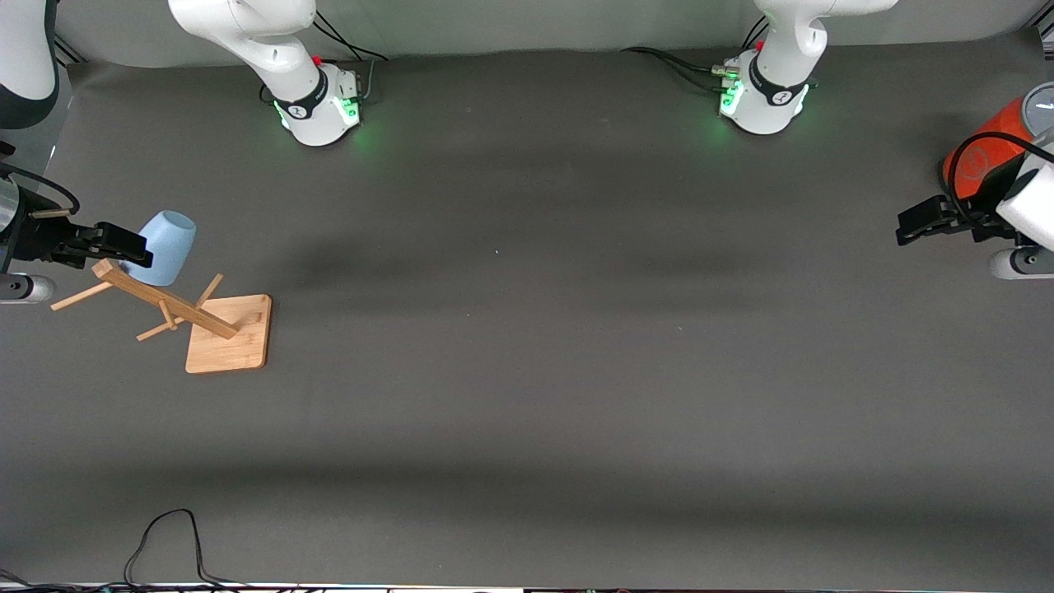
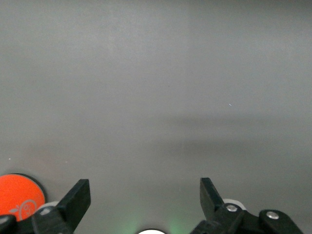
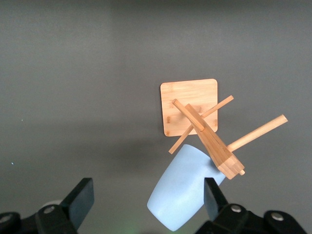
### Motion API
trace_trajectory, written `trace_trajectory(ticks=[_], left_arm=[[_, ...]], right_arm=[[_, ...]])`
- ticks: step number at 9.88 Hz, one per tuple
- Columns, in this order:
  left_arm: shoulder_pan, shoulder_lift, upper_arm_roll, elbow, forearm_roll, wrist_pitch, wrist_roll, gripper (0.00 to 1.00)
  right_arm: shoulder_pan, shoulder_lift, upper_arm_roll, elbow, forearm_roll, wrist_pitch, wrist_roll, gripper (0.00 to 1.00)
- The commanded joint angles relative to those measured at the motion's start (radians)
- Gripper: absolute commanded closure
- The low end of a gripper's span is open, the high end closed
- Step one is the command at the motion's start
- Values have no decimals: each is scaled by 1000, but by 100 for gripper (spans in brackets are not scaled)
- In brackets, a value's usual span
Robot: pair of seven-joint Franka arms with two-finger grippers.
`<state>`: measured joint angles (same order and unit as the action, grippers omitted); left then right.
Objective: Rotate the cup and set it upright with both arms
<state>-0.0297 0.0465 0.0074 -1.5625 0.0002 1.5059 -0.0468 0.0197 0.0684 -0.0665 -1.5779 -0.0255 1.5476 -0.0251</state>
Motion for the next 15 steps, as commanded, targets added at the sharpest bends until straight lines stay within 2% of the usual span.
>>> trace_trajectory(ticks=[1, 5, 11, 15], left_arm=[[8, -3, 3, 12, -17, 5, 18, 0], [-1, -5, 2, 10, -6, -7, 16, 0], [8, -13, 5, 16, -22, -3, 16, 0], [8, -11, 5, 12, -20, -4, 15, 0]], right_arm=[[2, 7, -1, 24, 18, -9, -6, 0], [0, 5, -4, 24, 42, -9, 23, 0], [-1, 2, -13, 21, 24, 2, 19, 0], [0, -165, -113, -175, 24, 43, 21, 0]])
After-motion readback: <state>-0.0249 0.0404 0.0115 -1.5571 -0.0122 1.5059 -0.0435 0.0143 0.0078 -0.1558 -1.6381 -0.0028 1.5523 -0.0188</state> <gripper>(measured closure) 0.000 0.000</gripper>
